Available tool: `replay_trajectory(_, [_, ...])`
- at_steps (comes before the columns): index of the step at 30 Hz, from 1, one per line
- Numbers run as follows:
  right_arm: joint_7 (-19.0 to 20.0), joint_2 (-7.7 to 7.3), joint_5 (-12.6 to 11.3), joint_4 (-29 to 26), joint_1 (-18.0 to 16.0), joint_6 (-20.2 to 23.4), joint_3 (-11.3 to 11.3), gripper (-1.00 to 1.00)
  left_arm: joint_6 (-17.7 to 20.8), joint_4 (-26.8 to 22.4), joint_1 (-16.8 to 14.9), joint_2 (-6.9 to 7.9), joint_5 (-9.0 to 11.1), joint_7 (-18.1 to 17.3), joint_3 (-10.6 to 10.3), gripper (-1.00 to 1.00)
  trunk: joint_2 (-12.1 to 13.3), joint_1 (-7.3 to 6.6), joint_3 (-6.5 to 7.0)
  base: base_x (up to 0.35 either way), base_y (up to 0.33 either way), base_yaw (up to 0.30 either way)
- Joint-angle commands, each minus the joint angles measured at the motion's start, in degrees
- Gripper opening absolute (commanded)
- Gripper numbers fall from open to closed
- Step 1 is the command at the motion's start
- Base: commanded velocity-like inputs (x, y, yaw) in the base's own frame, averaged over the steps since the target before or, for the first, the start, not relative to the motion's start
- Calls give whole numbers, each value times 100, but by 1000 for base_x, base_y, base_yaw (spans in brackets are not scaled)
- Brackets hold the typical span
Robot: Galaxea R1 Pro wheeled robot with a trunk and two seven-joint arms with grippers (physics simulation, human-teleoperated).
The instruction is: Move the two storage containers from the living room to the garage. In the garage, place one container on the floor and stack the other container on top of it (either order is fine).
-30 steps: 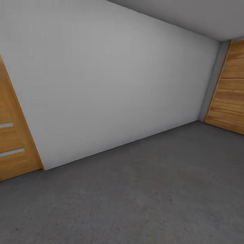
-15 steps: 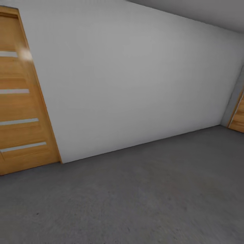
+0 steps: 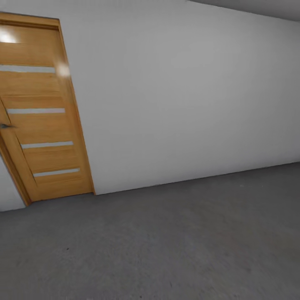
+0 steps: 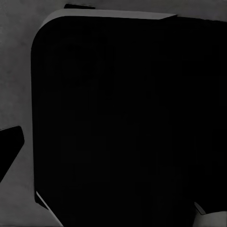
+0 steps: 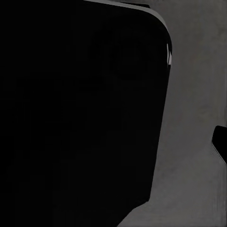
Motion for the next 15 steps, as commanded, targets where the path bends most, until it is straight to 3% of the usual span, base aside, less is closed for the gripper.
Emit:
replay_trajectory(1, [-1,0,17,0,-1,-13,24,100,-7,-2,-1,-1,46,-6,11,100,-3,0,-5,0,0,288])
replay_trajectory(15, [16,13,45,0,-1,-1,24,100,-7,-2,-1,-9,46,-6,20,100,-3,0,-5,0,0,288])
